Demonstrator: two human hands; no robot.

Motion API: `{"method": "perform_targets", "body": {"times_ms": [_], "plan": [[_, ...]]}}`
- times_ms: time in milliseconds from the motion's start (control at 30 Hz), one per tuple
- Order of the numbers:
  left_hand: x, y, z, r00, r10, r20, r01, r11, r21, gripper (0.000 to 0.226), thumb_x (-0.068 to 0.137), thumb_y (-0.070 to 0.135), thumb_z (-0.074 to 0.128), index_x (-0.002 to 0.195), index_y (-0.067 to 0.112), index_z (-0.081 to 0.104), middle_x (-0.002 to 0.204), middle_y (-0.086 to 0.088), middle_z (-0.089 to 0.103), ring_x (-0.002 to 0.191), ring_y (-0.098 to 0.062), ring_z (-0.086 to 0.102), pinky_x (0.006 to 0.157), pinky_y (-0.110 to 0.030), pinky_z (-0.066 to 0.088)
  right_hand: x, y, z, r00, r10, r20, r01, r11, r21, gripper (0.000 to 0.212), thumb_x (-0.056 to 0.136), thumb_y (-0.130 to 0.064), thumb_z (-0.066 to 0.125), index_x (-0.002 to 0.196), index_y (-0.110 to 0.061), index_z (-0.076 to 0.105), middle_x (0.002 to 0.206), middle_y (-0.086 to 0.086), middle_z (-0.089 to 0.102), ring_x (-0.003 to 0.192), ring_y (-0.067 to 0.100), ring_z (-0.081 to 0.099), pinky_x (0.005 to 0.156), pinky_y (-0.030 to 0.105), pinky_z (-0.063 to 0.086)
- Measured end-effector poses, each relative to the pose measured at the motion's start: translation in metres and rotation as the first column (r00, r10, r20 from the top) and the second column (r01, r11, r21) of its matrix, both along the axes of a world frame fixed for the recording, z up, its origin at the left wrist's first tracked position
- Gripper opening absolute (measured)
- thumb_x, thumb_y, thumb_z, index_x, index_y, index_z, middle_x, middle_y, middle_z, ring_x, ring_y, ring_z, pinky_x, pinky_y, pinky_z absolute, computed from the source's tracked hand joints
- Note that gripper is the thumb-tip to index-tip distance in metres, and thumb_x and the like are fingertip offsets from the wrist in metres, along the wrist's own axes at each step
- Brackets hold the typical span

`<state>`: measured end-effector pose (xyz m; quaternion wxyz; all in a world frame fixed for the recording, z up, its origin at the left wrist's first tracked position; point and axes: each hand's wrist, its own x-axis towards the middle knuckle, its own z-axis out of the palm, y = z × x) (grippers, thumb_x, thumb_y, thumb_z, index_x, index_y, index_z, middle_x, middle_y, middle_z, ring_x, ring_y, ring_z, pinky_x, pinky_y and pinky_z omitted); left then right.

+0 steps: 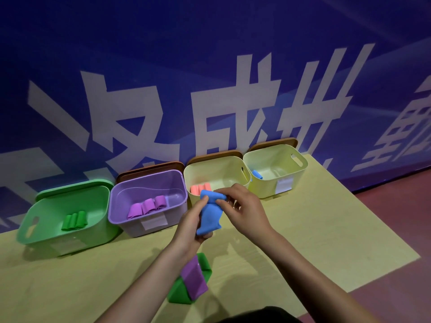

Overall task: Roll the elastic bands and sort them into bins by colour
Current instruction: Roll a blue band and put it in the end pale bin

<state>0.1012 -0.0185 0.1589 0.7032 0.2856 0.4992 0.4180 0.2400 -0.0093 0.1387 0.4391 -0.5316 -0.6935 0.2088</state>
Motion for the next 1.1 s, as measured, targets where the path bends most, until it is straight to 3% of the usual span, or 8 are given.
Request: {"method": "perform_targets", "body": {"times_ms": [200,333,433,533,733,833,933,1100], "plan": [[-0.002,-0.001,-0.003,0.998,-0.045,0.046,0.043,0.999,0.033,0.045,0.093,0.048,0.047,0.109,0.010,0.065,0.078,-0.005,0.062,0.058,-0.012,0.058,0.061,-0.027,0.043,0.006,0.000,-0.003,0.994,0.076,0.077,-0.078,0.996,0.032,0.031,0.086,-0.024,0.060,0.115,-0.021,0.070,0.083,-0.007,0.050,0.071,0.005,0.051,0.070,0.026,0.048],[-0.001,-0.003,-0.004,1.000,-0.023,0.010,0.023,1.000,0.015,0.038,0.092,0.044,0.055,0.106,0.011,0.066,0.081,-0.006,0.063,0.059,-0.014,0.059,0.060,-0.028,0.049,0.011,-0.002,-0.003,0.989,0.141,0.055,-0.141,0.990,-0.007,0.032,0.087,-0.021,0.057,0.117,-0.021,0.069,0.088,-0.003,0.052,0.078,0.006,0.052,0.076,0.025,0.047],[0.000,-0.003,-0.004,0.997,-0.008,-0.073,0.009,1.000,0.021,0.030,0.091,0.040,0.058,0.098,0.012,0.066,0.074,-0.004,0.060,0.053,-0.014,0.057,0.058,-0.028,0.046,0.014,-0.005,-0.001,0.983,0.173,-0.056,-0.177,0.981,-0.082,0.032,0.088,-0.020,0.057,0.117,-0.022,0.068,0.091,0.000,0.054,0.083,0.010,0.054,0.079,0.022,0.047],[0.001,-0.003,-0.003,0.994,-0.007,-0.112,0.012,0.999,0.038,0.030,0.091,0.040,0.058,0.096,0.011,0.065,0.069,-0.004,0.056,0.047,-0.012,0.051,0.054,-0.027,0.040,0.014,-0.008,-0.003,0.965,0.171,-0.198,-0.202,0.968,-0.148,0.030,0.088,-0.018,0.060,0.115,-0.028,0.069,0.101,0.004,0.063,0.093,0.018,0.058,0.080,0.031,0.051],[0.003,-0.001,-0.004,0.995,0.010,-0.100,-0.001,0.996,0.088,0.020,0.094,0.030,0.055,0.093,0.013,0.065,0.072,-0.003,0.057,0.055,-0.012,0.050,0.054,-0.026,0.039,0.012,-0.012,0.000,0.869,0.163,-0.467,-0.309,0.915,-0.257,0.029,0.092,-0.002,0.058,0.118,-0.012,0.067,0.115,0.014,0.064,0.079,0.010,0.062,0.071,0.024,0.052],[0.001,0.000,-0.006,0.980,-0.021,-0.198,0.055,0.984,0.171,0.016,0.097,0.024,0.051,0.093,0.017,0.065,0.079,-0.006,0.058,0.067,-0.016,0.051,0.060,-0.028,0.039,0.012,-0.014,0.002,0.811,0.062,-0.582,-0.328,0.871,-0.365,0.029,0.097,-0.010,0.052,0.125,-0.008,0.061,0.090,0.004,0.067,0.065,0.009,0.063,0.069,0.024,0.053],[-0.001,0.001,-0.007,0.943,-0.092,-0.321,0.174,0.955,0.239,0.018,0.099,0.020,0.048,0.090,0.017,0.064,0.076,-0.007,0.056,0.065,-0.018,0.047,0.056,-0.028,0.036,0.011,-0.014,-0.001,0.829,0.062,-0.556,-0.336,0.849,-0.407,0.024,0.097,-0.011,0.053,0.118,-0.008,0.064,0.069,-0.009,0.063,0.056,0.009,0.056,0.063,0.022,0.049],[0.000,0.001,-0.010,0.965,-0.053,-0.257,0.106,0.975,0.196,0.017,0.096,0.019,0.053,0.085,0.011,0.063,0.074,-0.009,0.054,0.062,-0.017,0.047,0.057,-0.025,0.038,0.007,-0.012,-0.005,0.809,-0.020,-0.588,-0.254,0.890,-0.380,0.019,0.093,-0.001,0.056,0.107,-0.007,0.067,0.074,-0.010,0.063,0.055,0.006,0.054,0.057,0.022,0.045]]}}
